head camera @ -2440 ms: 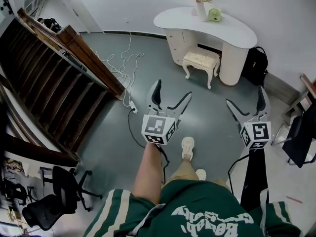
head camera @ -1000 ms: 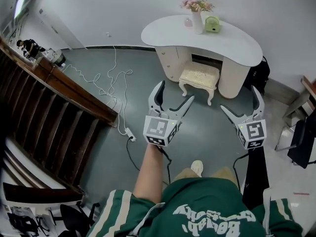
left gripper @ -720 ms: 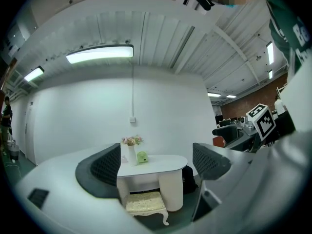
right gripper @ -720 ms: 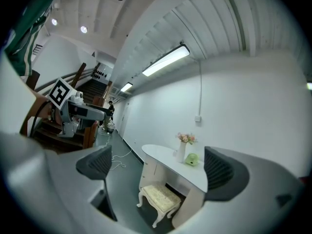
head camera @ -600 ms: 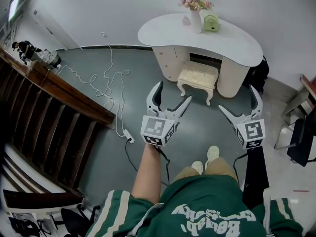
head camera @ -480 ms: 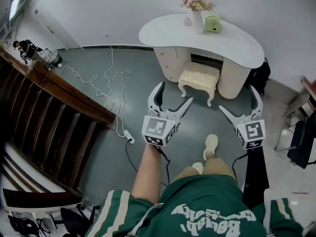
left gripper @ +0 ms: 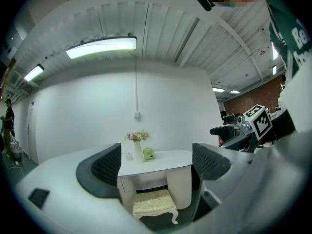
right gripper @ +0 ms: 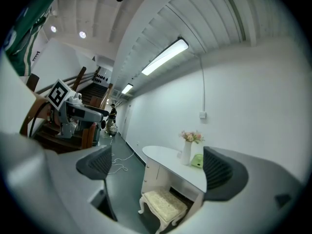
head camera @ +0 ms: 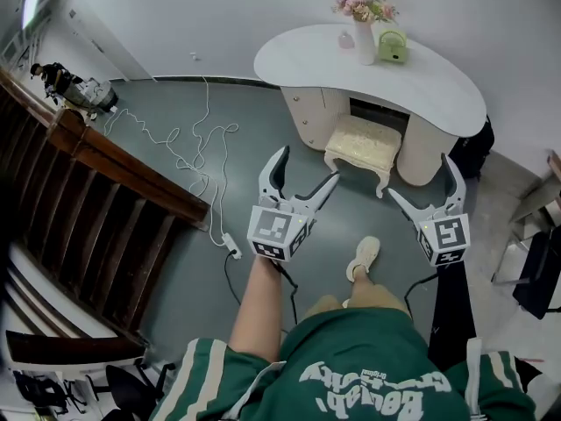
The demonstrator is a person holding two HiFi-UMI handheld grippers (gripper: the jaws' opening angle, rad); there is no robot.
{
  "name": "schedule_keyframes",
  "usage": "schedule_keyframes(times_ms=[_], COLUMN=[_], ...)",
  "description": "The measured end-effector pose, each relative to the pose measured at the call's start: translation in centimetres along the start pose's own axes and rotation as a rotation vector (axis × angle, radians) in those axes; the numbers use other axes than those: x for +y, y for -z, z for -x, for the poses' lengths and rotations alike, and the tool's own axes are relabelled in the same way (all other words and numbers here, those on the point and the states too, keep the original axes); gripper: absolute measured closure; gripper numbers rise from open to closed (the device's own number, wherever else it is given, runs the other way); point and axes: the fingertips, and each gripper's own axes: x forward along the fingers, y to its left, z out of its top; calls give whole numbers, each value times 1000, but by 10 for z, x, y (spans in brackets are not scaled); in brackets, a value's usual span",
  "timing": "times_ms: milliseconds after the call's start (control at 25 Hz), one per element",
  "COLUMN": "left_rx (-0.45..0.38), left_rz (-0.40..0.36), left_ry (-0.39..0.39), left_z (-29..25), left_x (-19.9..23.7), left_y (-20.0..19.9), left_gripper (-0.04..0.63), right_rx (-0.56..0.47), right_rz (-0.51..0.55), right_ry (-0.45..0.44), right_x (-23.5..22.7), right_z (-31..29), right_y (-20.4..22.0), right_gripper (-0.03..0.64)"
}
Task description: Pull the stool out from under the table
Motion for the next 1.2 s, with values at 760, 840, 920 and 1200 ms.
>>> schedule_keyframes(times_ms=[760,840,920,1200], left_rx=[145,177,219,321], left_rz=[-51,-61,-66,-74], left_ry=[69,68,71,93], left_z=[-221,-241,-258,-287], left_x=[78,87,95,114], left_y=[65,86,106,150], left_gripper=[137,137,137,137], right_rx=[120,141,162,217], right_rz=[-54,-84,-117,-185], right_ry=[-38,-47,-56,-54], right_x=[-114,-121,-125,-136], right_z=[-164,-182,-200,-249], right_y=[77,96,117,161], right_gripper=[34,40,40,41])
